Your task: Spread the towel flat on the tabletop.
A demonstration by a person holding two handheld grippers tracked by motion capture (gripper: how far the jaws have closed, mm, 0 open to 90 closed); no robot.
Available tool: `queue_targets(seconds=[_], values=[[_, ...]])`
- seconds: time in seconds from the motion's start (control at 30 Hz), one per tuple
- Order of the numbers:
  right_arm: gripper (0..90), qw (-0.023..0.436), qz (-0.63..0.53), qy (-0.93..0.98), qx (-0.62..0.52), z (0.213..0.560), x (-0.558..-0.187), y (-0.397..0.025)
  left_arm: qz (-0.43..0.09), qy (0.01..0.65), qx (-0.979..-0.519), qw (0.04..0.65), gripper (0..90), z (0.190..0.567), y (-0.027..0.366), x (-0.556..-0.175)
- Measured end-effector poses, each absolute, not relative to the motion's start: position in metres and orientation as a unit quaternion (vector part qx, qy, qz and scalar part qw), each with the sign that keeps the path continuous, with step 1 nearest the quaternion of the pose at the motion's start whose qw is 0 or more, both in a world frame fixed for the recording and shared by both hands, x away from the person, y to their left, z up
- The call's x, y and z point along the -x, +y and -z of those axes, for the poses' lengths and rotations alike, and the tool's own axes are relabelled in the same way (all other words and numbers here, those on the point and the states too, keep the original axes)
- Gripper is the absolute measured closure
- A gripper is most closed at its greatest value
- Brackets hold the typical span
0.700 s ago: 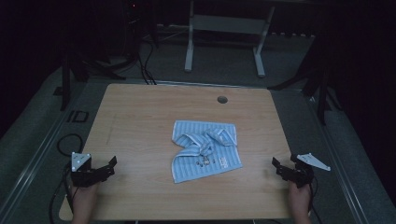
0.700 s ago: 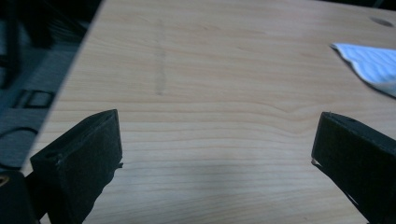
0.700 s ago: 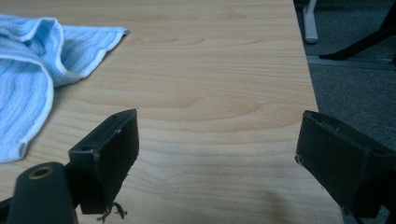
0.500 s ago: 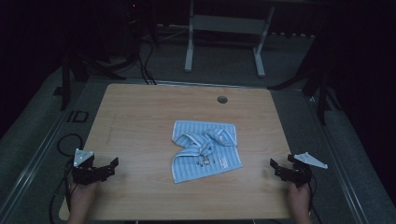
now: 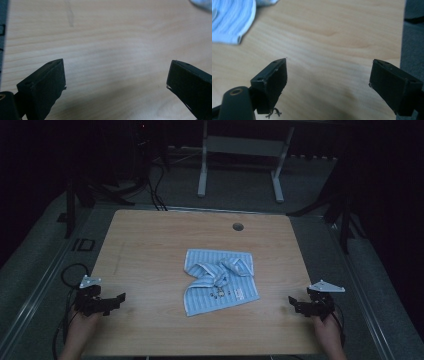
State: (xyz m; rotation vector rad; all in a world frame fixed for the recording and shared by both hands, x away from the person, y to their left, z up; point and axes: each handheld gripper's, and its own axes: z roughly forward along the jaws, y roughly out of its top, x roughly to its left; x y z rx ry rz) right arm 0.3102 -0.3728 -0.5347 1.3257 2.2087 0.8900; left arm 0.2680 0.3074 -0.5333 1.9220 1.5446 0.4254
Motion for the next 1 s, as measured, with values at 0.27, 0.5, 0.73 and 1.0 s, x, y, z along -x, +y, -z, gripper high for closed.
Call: queue_targets(seconds=[0.27,0.5,0.73,1.0], values=[[14.2,0.134,-0.273,0.842,-0.446,0.534,-0.314,-0.365,-0.148,0.548,-0.793,0.222,2.1,0.522,0.297,-0.272],[14.2,0.119,-0.223,0.868,-0.427,0.525,-0.32,-0.36,-0.126,0.52,-0.83,0.157,2.1,0.518,0.293,-0.274],[16.4,0.069,-0.161,0.9,-0.399,0.517,-0.326,-0.354,-0.108,0.52,-0.835,0.143,2.1,0.518,0.295,-0.275],[16.4,0.012,-0.062,0.923,-0.381,0.513,-0.331,-0.345,-0.1,0.518,-0.84,0.125,2.1,0.52,0.297,-0.275]])
